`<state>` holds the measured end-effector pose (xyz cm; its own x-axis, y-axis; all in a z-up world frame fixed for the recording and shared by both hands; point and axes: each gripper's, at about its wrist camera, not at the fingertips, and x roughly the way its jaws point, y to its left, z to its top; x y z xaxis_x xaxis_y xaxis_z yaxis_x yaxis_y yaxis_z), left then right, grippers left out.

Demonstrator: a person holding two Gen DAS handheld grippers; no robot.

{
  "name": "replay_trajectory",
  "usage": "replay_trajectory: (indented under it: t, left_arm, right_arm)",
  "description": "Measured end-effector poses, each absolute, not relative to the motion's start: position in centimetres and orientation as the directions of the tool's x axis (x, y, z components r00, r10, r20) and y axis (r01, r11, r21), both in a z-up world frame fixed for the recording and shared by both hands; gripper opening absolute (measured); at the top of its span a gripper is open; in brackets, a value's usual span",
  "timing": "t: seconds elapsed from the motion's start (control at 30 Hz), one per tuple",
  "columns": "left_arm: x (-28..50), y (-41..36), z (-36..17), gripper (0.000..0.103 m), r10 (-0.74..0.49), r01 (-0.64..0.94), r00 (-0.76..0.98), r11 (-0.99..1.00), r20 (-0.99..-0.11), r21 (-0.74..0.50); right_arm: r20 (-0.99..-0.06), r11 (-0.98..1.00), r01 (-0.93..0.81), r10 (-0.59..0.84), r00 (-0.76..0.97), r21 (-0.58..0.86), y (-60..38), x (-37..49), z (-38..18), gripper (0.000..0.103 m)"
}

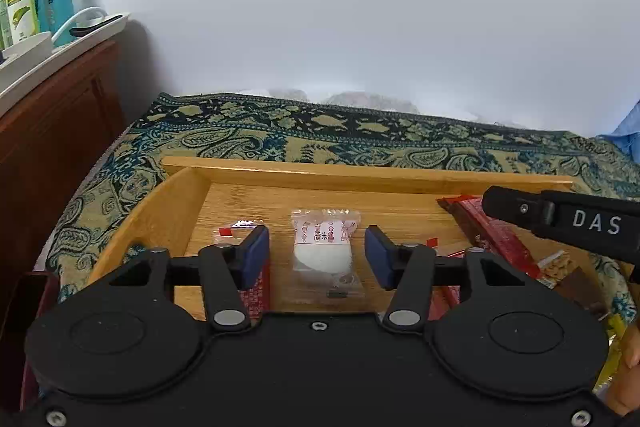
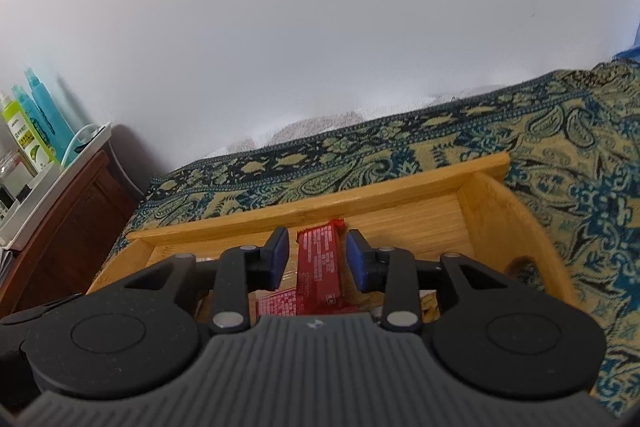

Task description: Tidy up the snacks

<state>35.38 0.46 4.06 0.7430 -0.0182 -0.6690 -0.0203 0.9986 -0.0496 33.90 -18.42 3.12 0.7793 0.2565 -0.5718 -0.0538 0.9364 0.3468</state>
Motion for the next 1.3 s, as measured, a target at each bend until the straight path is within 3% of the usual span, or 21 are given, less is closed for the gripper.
replay_trajectory:
  t: [0.23, 0.37, 0.7, 0.93, 1.3]
  left_arm:
    - [33.0, 0.9, 6.5, 0.073, -0.023, -0.023, 0.764, 0.998, -0.645, -0.063]
    - [30.9, 0.9, 8.0, 0.084, -0.017, -0.023, 0.772, 0.998, -0.635, -0.056]
    - [25.5, 0.3, 10.7, 0.087, 0.001, -0.012, 0.782, 1.0, -0.623, -0.013]
    - [21.5, 0.3, 11.4, 0.087, 0.008, -0.019, 0.785, 1.0, -0.62, -0.011]
    - [14.8, 0.0, 9.9, 0.092, 0.004, -0.01, 0.785, 1.0, -0.619, -0.006]
  right_arm:
    - [-0.55, 0.95, -0.054, 0.222, 0.805, 0.306, -19.5, 32.0, 5.5, 0.07]
    - [-0.536, 0.961, -0.062, 0.203, 0.819, 0.27, -20.0, 30.2, 6.7, 0.084]
    - [-0.505, 0.972, -0.074, 0.179, 0.844, 0.221, -19.9, 24.9, 9.1, 0.095]
    - [-0.485, 0.975, -0.092, 0.181, 0.855, 0.202, -19.5, 21.2, 9.6, 0.098]
    - [-0.432, 0.98, -0.04, 0.121, 0.894, 0.193, -19.4, 13.8, 7.5, 0.103]
